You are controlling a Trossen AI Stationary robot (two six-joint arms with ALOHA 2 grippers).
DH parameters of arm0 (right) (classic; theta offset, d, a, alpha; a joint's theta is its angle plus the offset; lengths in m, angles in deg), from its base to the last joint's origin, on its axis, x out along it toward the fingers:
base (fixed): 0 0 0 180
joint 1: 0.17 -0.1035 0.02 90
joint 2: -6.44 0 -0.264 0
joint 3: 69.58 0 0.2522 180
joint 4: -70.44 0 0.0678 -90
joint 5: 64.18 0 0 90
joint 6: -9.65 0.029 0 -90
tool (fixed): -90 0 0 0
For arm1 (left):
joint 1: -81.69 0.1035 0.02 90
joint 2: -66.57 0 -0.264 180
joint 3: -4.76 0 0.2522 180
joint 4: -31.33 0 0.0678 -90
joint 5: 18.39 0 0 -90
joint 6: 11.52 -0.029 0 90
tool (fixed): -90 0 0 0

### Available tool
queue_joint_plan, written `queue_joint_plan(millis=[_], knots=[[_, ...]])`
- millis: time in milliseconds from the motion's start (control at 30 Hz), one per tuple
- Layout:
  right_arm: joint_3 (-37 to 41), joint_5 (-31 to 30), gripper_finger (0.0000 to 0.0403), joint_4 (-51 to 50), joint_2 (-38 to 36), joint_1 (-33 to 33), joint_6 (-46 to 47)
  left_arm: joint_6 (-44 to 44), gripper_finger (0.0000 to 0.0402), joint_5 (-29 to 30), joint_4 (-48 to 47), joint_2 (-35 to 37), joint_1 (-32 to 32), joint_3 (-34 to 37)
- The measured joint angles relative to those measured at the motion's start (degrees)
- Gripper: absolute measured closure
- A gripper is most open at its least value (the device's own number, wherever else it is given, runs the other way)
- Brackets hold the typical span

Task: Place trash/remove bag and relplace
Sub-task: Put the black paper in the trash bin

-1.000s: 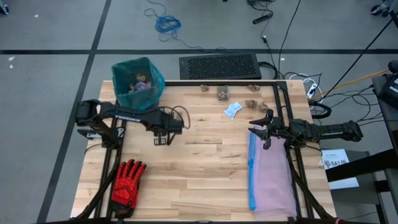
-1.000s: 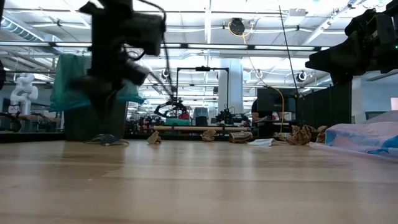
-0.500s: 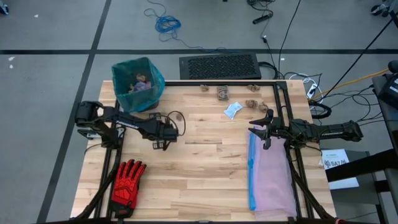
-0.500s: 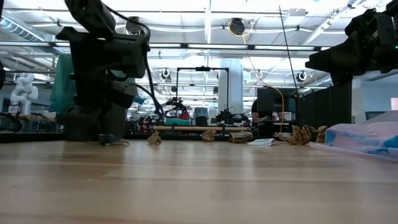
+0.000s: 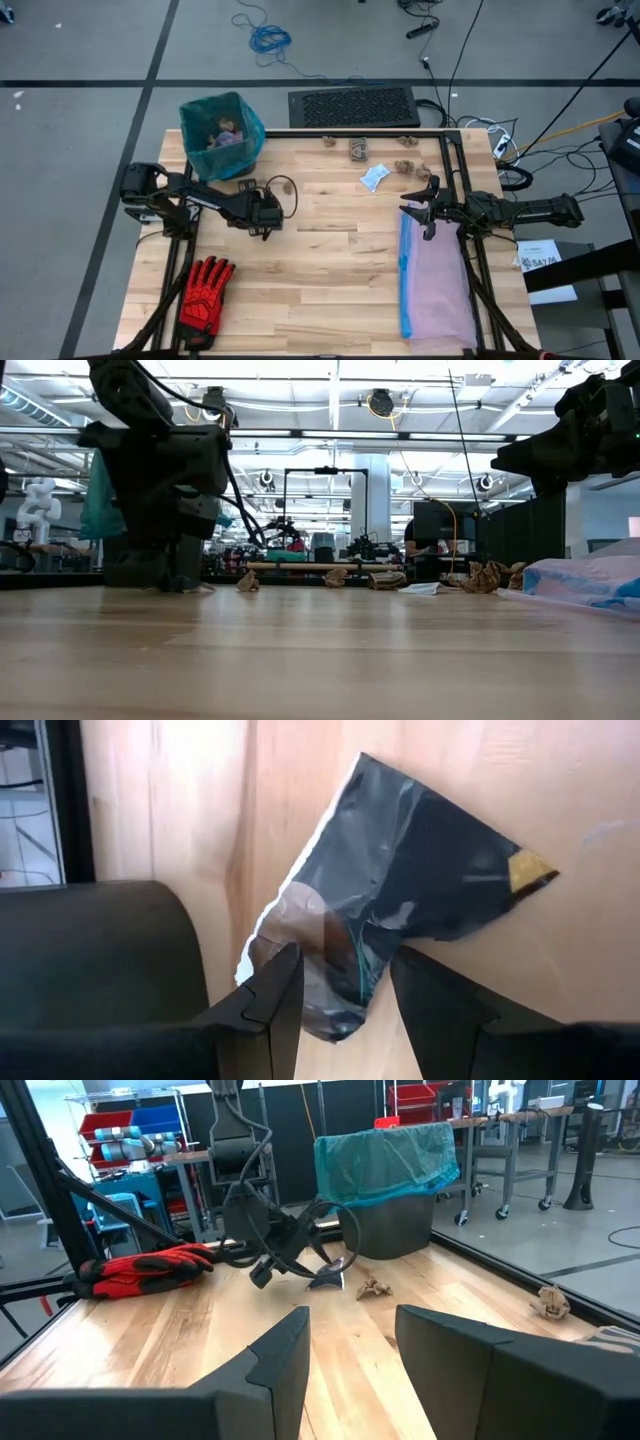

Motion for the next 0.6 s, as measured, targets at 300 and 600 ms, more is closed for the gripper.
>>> queue_joint_plan(millis=[300, 600], knots=[[0.0, 0.0, 0.0259, 0.0, 0.0, 0.0, 0.0, 0.1, 0.032, 2.6, 5.0, -0.1, 2.0, 2.3], [0.0, 0.0, 0.0259, 0.0, 0.0, 0.0, 0.0, 0.0, 0.0399, 1.8, 7.3, 0.4, -0.3, -1.4]])
